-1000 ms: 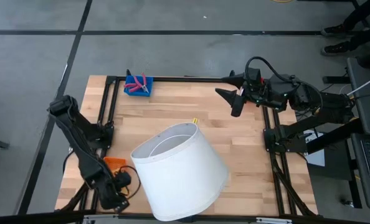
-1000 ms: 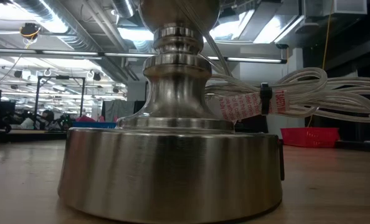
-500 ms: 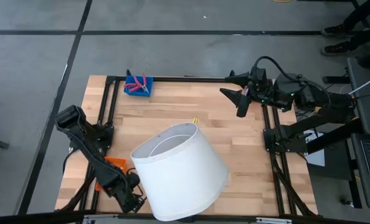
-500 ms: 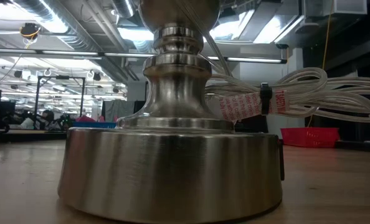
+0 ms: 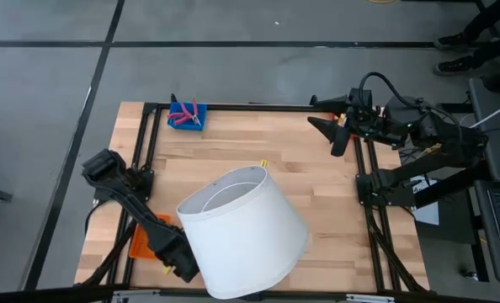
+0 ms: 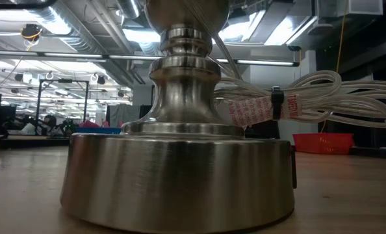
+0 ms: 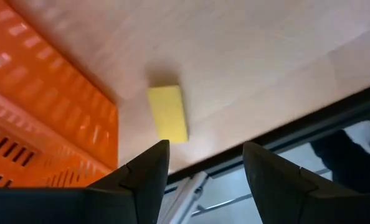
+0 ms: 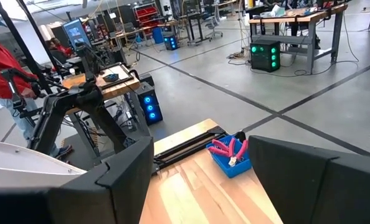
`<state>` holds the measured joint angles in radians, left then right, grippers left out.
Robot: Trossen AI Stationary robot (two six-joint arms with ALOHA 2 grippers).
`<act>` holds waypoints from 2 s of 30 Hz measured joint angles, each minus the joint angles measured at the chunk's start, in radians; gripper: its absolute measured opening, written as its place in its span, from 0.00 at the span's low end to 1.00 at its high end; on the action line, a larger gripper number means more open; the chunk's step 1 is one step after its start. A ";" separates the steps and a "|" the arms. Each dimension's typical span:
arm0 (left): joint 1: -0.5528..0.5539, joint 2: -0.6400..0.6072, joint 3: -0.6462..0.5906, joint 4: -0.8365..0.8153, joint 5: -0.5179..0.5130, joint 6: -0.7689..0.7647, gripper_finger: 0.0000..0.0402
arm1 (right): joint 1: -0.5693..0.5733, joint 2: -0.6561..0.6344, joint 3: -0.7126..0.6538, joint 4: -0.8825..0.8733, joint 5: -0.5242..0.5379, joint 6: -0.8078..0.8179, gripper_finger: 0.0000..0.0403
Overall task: Pick & Place School Supplies
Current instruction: Put the yellow eraser into the orange basket
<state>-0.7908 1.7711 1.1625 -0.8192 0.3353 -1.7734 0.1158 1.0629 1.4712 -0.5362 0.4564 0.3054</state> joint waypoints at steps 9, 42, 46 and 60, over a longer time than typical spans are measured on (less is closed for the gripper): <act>0.015 0.030 0.000 -0.001 0.044 0.096 0.50 | 0.000 -0.003 0.000 -0.015 0.000 0.000 0.66; 0.053 0.091 -0.045 0.036 0.191 0.347 0.50 | 0.000 -0.027 0.000 -0.042 0.000 0.020 0.66; 0.046 0.130 -0.045 0.058 0.219 0.352 0.50 | 0.000 -0.027 0.000 -0.052 0.000 0.020 0.66; 0.073 0.165 -0.045 0.061 0.233 0.408 0.43 | 0.000 -0.028 0.000 -0.066 0.000 0.028 0.66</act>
<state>-0.7180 1.9366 1.1172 -0.7582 0.5682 -1.3651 0.1158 1.0348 1.4715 -0.6025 0.4561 0.3333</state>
